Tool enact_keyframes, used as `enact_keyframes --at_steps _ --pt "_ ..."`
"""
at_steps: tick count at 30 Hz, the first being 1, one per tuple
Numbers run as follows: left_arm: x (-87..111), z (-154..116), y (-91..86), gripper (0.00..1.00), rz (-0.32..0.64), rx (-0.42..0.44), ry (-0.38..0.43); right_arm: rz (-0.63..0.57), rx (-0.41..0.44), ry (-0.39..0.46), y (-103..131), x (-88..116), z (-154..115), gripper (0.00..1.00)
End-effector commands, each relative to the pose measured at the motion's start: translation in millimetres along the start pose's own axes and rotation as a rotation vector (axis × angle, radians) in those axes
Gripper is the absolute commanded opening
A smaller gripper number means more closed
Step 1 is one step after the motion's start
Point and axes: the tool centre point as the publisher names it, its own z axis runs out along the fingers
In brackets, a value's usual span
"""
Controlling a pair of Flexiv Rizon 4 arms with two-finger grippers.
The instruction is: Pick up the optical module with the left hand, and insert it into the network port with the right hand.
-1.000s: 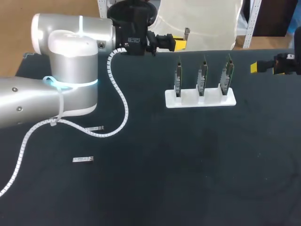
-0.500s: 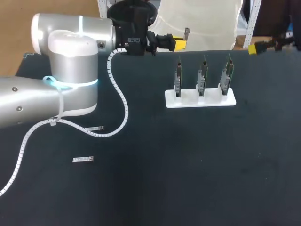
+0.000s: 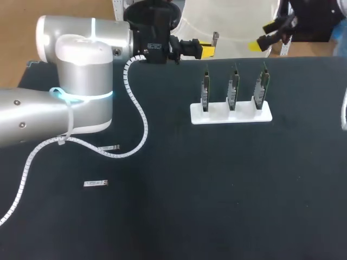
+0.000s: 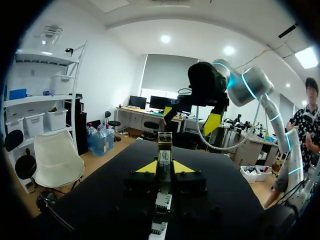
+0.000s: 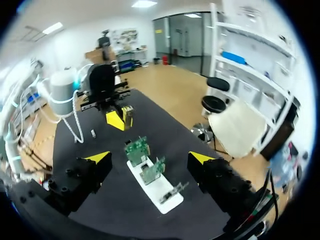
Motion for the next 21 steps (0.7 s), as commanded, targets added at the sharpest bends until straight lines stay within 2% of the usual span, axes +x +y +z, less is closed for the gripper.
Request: enact_keyframes --at_steps 1,2,5,7,16,21 --pt "1.0 0 -0.3 0.0 0.002 -0.003 -0.004 -0.309 -0.713 0.103 -5 -10 5 1.0" --pt "1.0 0 -0.3 0.0 0.002 -0.003 -0.004 -0.323 -0.729 0.11 -5 -11 4 1.0" --pt "1.0 0 -0.3 0.0 0.002 -0.003 -0.004 -0.366 -0.855 0.122 -1 -12 0 1.0" --pt "1.0 0 -0.3 0.0 0.002 -0.003 -0.004 -0.387 -0.9 0.13 5 -11 0 1.0" --pt "1.0 0 -0.3 0.0 0.002 -0.003 -0.004 -0.407 -0.969 0.129 29 -11 21 1.0" --pt "1.0 0 -0.3 0.0 0.002 -0.003 -0.004 -0.415 -0.959 0.108 26 -22 32 1.0"
